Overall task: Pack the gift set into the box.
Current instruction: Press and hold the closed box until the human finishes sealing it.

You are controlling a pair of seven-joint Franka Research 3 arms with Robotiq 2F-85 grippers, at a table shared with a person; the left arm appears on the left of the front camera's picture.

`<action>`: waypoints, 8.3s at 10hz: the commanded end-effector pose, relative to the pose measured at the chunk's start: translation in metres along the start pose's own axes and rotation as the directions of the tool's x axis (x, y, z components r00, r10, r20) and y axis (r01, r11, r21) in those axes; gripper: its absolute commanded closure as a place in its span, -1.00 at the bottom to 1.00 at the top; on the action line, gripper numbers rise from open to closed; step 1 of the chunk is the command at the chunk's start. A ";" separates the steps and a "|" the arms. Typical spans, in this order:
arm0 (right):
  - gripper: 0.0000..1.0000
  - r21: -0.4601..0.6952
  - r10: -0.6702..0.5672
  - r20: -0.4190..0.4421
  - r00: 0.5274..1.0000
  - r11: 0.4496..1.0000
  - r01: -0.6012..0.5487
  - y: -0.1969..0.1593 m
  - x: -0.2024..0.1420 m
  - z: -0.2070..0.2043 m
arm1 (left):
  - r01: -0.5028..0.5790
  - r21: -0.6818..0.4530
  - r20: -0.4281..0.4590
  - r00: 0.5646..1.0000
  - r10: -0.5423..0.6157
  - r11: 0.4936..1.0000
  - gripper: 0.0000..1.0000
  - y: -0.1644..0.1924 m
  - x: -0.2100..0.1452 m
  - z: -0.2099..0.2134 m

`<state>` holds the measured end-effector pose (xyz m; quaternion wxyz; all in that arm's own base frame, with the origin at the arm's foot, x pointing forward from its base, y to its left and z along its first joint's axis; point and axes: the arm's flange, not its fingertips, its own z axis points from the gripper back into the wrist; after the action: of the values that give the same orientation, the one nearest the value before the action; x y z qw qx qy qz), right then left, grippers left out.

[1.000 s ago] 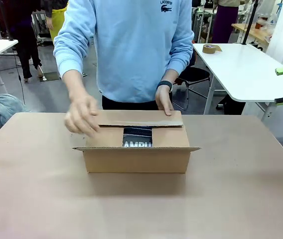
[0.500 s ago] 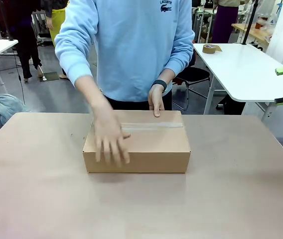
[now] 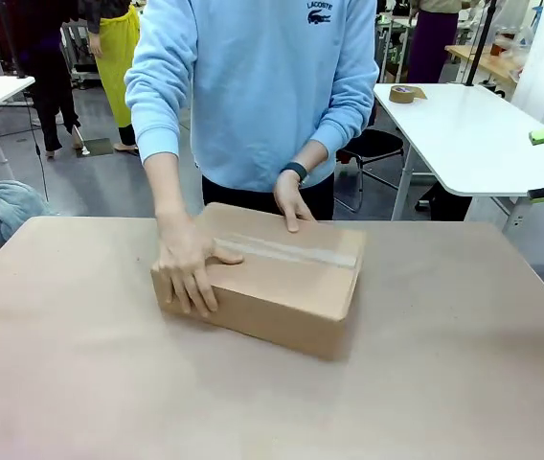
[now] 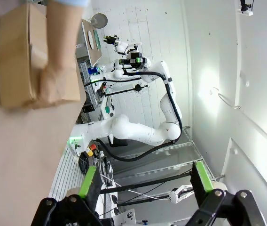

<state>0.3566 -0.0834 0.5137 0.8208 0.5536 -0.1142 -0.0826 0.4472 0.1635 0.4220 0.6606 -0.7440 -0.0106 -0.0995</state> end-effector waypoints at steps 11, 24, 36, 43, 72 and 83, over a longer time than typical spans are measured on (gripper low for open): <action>-1.00 0.000 0.000 0.000 1.000 1.000 0.000 0.000 0.000 0.000 | 0.000 0.000 0.000 1.000 0.000 1.000 -1.00 0.000 0.000 0.000; -1.00 0.433 0.971 -0.237 0.017 0.121 -0.893 0.037 0.000 -0.306 | 0.879 -0.022 -0.531 0.393 -0.750 0.476 -1.00 0.073 0.024 -0.280; -1.00 0.331 0.999 -0.042 -0.021 -0.006 -0.944 -0.070 0.023 -0.363 | 0.977 0.044 -0.364 0.210 -0.907 0.208 -1.00 0.170 0.045 -0.338; -1.00 0.331 1.000 -0.029 -0.004 0.006 -0.943 -0.084 0.021 -0.359 | 0.980 0.069 -0.372 0.198 -0.907 0.185 -1.00 0.175 0.050 -0.333; -1.00 0.331 1.000 -0.029 -0.004 0.006 -0.943 -0.084 0.021 -0.359 | 0.980 0.069 -0.372 0.198 -0.907 0.185 -1.00 0.175 0.050 -0.333; -1.00 0.331 1.000 -0.029 -0.004 0.006 -0.943 -0.084 0.021 -0.359 | 0.980 0.069 -0.372 0.198 -0.907 0.185 -1.00 0.175 0.050 -0.333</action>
<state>0.4773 0.1982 0.3087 0.5899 0.4100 -0.3651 0.5921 0.4785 -0.1935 0.2966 0.5491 -0.4461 -0.4052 -0.5790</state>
